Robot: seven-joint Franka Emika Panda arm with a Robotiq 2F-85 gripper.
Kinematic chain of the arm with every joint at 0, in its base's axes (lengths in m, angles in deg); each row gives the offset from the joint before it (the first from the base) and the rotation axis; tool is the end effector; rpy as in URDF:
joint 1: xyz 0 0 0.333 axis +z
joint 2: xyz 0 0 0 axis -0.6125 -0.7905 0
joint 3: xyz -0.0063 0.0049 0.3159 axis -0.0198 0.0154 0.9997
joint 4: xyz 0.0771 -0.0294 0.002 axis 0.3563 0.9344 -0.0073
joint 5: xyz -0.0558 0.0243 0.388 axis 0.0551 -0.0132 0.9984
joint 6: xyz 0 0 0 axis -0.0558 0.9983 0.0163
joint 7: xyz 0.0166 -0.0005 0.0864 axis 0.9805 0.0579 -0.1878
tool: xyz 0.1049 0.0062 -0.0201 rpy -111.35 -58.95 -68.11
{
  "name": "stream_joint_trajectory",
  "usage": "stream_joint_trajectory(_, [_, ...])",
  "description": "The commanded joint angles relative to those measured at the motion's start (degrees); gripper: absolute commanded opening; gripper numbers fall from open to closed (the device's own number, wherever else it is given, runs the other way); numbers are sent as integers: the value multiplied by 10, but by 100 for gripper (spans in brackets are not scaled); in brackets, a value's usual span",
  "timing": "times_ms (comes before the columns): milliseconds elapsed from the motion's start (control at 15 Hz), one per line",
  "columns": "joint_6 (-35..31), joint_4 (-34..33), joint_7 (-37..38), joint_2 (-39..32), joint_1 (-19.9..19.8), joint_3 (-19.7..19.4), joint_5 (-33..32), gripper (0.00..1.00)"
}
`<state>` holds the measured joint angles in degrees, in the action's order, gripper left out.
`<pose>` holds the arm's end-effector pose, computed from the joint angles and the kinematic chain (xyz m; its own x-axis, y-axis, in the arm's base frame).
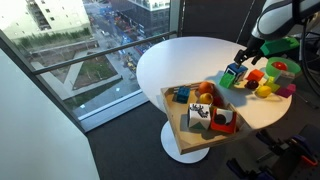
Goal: Put the 4 cube on the tray
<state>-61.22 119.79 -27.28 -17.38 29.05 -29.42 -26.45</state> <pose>0.5307 -0.2049 0.2730 0.9396 -0.3369 0.0608 -0.3412 -0.9362 0.0847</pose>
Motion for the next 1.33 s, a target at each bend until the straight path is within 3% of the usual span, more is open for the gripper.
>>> stream_joint_trajectory(0, [-18, -12, 19, -17, -1, -2, -20, 100])
stream_joint_trajectory(1200, [-89, -5, 17, -66, 1, -13, -33, 100])
stream_joint_trajectory(1267, [-91, -5, 18, -68, 2, -15, -34, 94])
